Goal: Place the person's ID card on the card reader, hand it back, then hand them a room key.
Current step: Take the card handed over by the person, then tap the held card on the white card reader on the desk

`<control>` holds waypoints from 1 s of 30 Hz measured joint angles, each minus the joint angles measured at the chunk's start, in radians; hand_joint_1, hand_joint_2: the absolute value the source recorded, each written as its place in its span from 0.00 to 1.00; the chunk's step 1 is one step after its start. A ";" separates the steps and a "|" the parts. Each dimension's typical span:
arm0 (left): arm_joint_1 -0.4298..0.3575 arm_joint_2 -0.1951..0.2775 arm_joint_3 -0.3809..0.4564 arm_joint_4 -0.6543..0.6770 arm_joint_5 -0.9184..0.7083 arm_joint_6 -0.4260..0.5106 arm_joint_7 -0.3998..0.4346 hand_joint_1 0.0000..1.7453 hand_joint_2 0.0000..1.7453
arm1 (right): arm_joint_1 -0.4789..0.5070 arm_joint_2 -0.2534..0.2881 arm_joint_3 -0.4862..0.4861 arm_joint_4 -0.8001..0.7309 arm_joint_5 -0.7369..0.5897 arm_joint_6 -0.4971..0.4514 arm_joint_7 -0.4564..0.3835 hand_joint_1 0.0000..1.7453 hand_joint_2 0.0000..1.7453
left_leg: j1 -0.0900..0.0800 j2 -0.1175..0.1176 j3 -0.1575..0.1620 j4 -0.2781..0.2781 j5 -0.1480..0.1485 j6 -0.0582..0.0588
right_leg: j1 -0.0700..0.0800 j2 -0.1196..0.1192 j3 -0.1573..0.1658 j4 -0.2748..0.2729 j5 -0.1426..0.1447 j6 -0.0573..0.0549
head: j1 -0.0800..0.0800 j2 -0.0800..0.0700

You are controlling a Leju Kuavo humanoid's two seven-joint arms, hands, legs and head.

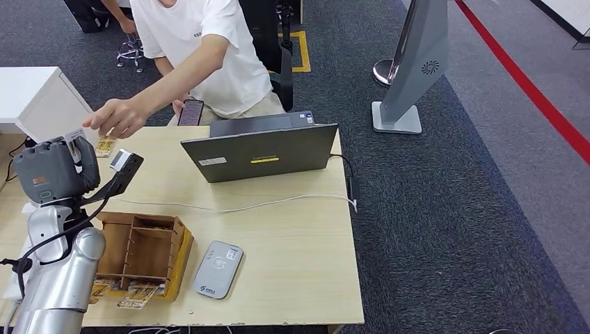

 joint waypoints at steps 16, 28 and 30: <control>0.035 -0.039 -0.034 -0.072 -0.005 -0.009 -0.016 1.00 1.00 | 0.000 0.000 0.000 0.000 -0.004 -0.001 0.004 0.00 1.00 | 0.000 0.000 0.000 0.000 0.000 0.000 | 0.000 0.000 0.000 0.000 0.000 0.000 | -0.001 0.000; 0.081 -0.063 -0.114 -0.229 -0.006 -0.034 -0.015 1.00 1.00 | 0.000 0.000 0.000 0.000 -0.014 -0.012 0.003 0.00 1.00 | 0.000 0.000 0.000 0.000 0.000 0.000 | 0.000 0.000 0.000 0.000 0.000 0.000 | -0.001 0.000; 0.088 -0.067 -0.126 -0.254 -0.006 -0.038 -0.013 1.00 1.00 | 0.000 0.000 0.000 0.000 -0.015 -0.013 0.003 0.00 1.00 | 0.000 0.000 0.000 0.000 0.000 0.000 | 0.000 0.000 0.000 0.000 0.000 0.000 | -0.001 0.000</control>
